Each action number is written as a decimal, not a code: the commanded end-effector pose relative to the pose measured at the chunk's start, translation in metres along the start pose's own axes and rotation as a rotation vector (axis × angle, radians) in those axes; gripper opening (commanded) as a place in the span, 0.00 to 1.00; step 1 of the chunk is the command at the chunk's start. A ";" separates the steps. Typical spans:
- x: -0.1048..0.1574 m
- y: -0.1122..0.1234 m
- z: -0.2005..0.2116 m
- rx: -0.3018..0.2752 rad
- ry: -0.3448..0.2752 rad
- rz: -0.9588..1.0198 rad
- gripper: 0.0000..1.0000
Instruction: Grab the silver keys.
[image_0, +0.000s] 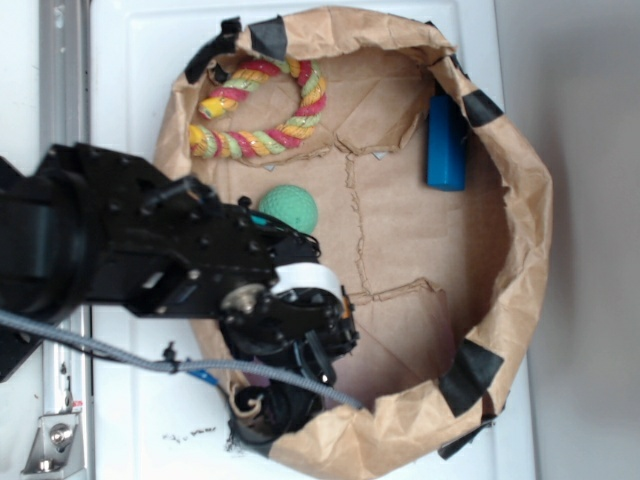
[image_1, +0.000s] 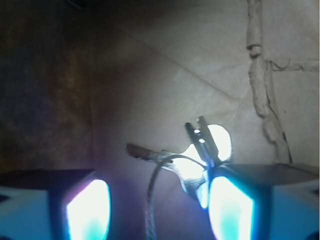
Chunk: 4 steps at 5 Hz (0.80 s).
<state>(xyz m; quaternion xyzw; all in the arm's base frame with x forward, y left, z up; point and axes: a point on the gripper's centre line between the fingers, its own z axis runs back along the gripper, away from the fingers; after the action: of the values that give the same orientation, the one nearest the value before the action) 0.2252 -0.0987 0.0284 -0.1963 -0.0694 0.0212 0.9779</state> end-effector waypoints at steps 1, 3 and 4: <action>-0.019 -0.008 0.004 -0.015 0.036 -0.062 0.00; -0.010 -0.004 0.030 0.002 0.014 -0.051 0.00; 0.011 0.000 0.061 0.030 -0.031 0.016 0.00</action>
<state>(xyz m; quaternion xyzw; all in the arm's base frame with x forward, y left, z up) 0.2223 -0.0760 0.0677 -0.1789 -0.0490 0.0348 0.9820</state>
